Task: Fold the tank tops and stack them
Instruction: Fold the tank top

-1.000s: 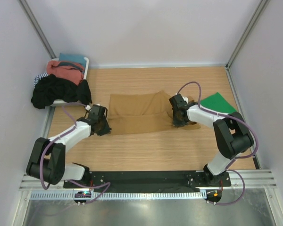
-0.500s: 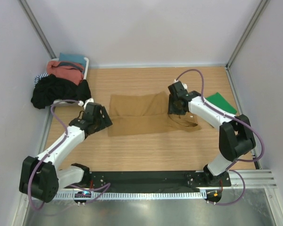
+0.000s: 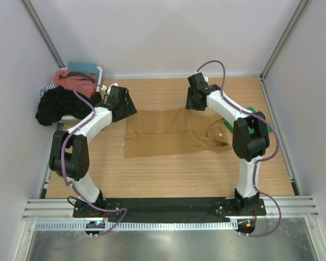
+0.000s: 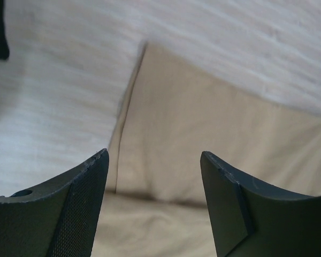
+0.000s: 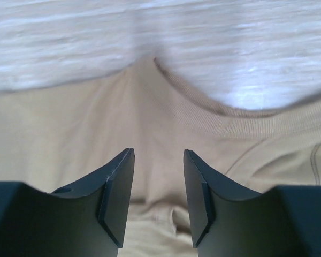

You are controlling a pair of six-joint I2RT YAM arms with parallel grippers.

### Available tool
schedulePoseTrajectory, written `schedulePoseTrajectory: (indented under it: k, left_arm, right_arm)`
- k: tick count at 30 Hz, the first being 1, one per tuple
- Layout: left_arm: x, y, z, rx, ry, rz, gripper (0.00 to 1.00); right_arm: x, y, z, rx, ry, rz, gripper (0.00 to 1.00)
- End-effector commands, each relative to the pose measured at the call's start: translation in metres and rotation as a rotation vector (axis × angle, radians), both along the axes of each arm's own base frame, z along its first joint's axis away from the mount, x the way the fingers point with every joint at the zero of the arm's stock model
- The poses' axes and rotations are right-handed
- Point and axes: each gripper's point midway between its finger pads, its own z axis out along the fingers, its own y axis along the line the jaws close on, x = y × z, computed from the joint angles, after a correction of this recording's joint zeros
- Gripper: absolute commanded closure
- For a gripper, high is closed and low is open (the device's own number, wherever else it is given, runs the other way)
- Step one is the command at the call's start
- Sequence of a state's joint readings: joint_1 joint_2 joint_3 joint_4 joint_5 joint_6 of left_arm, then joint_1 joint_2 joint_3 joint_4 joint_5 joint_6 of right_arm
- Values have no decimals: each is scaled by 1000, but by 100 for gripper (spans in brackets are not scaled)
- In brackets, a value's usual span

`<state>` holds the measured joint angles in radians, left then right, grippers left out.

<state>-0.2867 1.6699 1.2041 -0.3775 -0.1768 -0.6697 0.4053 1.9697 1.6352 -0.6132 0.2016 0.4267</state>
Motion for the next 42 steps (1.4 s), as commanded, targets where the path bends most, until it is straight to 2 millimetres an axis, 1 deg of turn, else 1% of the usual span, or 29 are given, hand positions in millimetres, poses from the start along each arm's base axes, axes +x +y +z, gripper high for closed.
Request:
schedulePoseTrajectory:
  k: [1, 2, 3, 4, 5, 6, 7, 8, 9, 10, 12, 13, 14, 16, 17, 19, 20, 23, 27, 33, 36, 40, 42]
  left_arm:
    - [33, 13, 3, 60, -19, 16, 30]
    - [43, 11, 9, 60, -33, 11, 30]
    - [48, 11, 5, 64, -28, 12, 31]
    - [52, 11, -6, 70, -6, 10, 32]
    - [59, 10, -4, 66, -14, 11, 33]
    - [62, 9, -8, 66, -6, 8, 34]
    - [67, 8, -16, 66, 6, 9, 34]
    - [70, 8, -19, 65, 10, 9, 35]
    - [72, 6, -22, 63, 15, 6, 35]
    - [77, 6, -30, 60, 27, 5, 36]
    - [80, 5, -38, 59, 46, 3, 37]
    - [84, 5, -38, 56, 42, 1, 37]
    - [85, 6, -46, 60, 59, 2, 37]
    - [89, 8, -48, 59, 62, 2, 38]
    - [90, 9, -54, 62, 72, -1, 38]
    - [92, 13, -55, 61, 74, 2, 39]
    - [92, 14, -58, 56, 79, 2, 39]
    - [96, 17, -59, 43, 79, 6, 42]
    - [97, 21, -65, 46, 90, 10, 46]
    - [99, 21, -67, 49, 88, 7, 46]
    - [100, 20, -69, 49, 91, 5, 46]
    - [100, 20, -71, 46, 95, 2, 52]
    - [100, 19, -71, 45, 94, 1, 55]
  right_arm:
    - [27, -8, 12, 22, -41, -13, 51]
    - [37, -12, 10, 35, -43, -26, 51]
    - [41, -14, 7, 41, -38, -30, 51]
    - [48, -12, 12, 57, -50, -28, 51]
    - [53, -15, 0, 52, -31, -32, 51]
    - [56, -16, -2, 57, -24, -33, 52]
    - [61, -12, 2, 70, -35, -24, 52]
    - [63, -11, -8, 66, -17, -24, 52]
    - [66, -10, -10, 70, -17, -20, 52]
    - [70, -7, -10, 83, -19, -11, 52]
    - [73, -4, -22, 87, 0, -4, 52]
    - [76, -1, -21, 97, -4, 1, 52]
    - [77, 3, -24, 110, 4, 15, 52]
    - [79, 8, -34, 125, 21, 31, 52]
    - [79, 11, -36, 137, 25, 39, 52]
    - [81, 12, -44, 135, 29, 40, 54]
    - [80, 17, -45, 162, 38, 53, 54]
    - [83, 19, -52, 167, 45, 54, 59]
    - [86, 23, -57, 175, 50, 64, 69]
    - [91, 18, -60, 146, 41, 63, 67]
    - [91, 19, -60, 147, 38, 65, 68]
    - [94, 19, -57, 145, 25, 66, 69]
    - [94, 19, -56, 144, 21, 66, 71]
